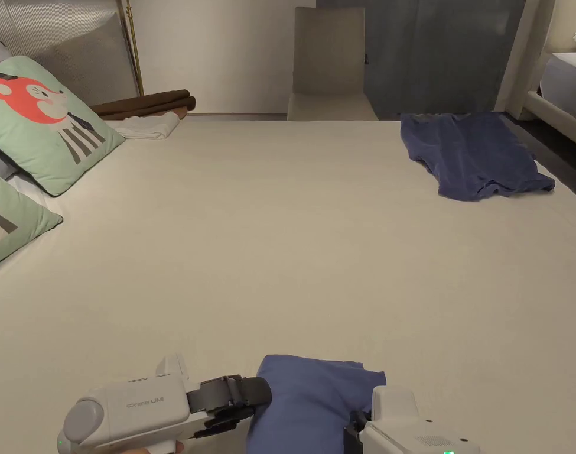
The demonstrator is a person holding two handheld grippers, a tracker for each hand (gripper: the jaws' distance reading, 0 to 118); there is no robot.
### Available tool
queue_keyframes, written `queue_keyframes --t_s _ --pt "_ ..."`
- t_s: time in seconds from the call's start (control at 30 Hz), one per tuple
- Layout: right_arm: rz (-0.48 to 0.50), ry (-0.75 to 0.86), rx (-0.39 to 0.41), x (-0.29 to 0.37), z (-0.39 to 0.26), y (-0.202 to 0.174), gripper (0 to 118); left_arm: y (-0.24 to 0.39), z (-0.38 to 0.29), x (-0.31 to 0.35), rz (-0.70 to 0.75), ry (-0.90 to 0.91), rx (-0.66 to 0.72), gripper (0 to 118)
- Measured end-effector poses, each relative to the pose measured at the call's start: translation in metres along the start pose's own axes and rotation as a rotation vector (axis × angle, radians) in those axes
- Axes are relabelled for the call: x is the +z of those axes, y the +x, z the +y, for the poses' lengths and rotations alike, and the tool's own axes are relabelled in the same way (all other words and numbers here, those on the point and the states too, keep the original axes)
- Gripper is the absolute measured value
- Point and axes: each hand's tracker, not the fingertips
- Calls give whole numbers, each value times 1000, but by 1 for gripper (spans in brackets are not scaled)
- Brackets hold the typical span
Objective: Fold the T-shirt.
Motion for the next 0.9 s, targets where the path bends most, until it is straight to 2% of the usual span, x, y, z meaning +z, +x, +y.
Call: queue_keyframes --t_s 0.17,0.5,0.53,0.6,0.67,0.9 --pt "-3 0 15 0 0 -1 0 -10 1 8 -63 -28 20 37" --pt "-14 -2 24 -1 0 -3 0 -11 -9 -23 -5 -83 -21 36" --pt "-13 -3 24 -1 0 -3 0 -10 -9 -24 18 -77 -48 33" --pt "-12 -4 23 -1 1 -2 0 -5 -14 -24 40 -56 -58 20" --pt "-10 -4 22 0 1 -2 0 0 -17 -24 70 -36 -58 14" --pt "-8 28 54 16 8 -4 0 20 -23 -8 159 44 -140 8"
